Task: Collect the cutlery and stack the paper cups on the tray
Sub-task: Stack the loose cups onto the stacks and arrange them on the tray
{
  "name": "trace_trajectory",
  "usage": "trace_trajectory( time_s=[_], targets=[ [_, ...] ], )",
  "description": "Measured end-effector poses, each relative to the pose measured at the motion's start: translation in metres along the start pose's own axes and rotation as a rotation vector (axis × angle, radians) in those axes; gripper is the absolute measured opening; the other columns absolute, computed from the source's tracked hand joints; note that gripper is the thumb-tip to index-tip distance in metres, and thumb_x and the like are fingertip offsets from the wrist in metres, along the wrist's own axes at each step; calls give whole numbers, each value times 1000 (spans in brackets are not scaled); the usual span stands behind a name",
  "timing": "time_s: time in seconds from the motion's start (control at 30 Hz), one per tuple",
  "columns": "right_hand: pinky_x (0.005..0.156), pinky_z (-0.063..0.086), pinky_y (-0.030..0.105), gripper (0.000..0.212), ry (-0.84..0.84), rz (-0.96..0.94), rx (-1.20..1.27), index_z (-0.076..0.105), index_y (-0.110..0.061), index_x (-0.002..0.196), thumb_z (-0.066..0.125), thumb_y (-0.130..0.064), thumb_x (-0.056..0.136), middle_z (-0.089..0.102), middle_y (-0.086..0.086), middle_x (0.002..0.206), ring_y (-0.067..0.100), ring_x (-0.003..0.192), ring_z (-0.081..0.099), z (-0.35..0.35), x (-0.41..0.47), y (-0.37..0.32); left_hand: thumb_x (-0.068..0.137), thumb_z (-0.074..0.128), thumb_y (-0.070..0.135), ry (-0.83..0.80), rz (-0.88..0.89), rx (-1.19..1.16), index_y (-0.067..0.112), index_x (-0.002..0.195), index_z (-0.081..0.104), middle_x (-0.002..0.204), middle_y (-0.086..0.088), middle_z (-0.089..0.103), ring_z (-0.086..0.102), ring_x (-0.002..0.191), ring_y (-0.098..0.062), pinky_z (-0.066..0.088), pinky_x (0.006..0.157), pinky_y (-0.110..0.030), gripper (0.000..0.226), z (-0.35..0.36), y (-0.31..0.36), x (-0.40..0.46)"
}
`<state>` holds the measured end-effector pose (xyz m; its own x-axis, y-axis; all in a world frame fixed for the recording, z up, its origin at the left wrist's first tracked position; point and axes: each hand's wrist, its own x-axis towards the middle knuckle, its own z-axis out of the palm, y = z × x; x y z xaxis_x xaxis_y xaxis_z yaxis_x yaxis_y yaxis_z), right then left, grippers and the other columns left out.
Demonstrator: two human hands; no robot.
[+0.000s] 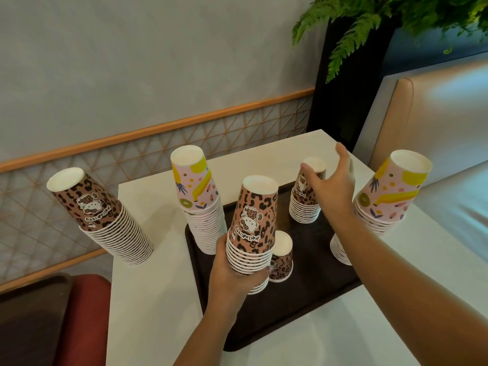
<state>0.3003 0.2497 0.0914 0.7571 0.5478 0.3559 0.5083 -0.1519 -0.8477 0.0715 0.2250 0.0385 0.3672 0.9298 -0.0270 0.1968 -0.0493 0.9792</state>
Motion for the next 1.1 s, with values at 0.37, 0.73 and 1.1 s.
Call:
trace_trajectory(
  time_s=[0.37, 0.73, 1.1],
  targets=[
    [94, 51, 27, 74, -747, -51, 192, 43, -29, 129, 74, -49, 65, 60, -14, 120, 1, 110, 58, -23, -88, -68, 55, 87, 5, 7, -35, -64, 39, 122, 41, 115, 17, 59, 57, 106, 0, 50, 74, -11, 88, -2, 9, -7],
    [82, 51, 19, 48, -593, -46, 222, 51, -24, 115, 72, -37, 73, 65, -14, 106, 0, 100, 61, -31, -80, -83, 54, 88, 9, 5, -62, -74, 45, 113, 45, 113, 14, 63, 61, 106, -6, 52, 85, -25, 83, -1, 10, -11],
    [87, 52, 24, 53, -104, 18, 402, 52, -16, 119, 68, -42, 76, 64, -4, 115, 7, 103, 62, -35, -11, -73, 55, 87, 7, 16, -55, -7, 35, 121, 39, 120, 8, 57, 56, 113, -15, 49, 89, -22, 86, 2, 5, -7]
  ],
)
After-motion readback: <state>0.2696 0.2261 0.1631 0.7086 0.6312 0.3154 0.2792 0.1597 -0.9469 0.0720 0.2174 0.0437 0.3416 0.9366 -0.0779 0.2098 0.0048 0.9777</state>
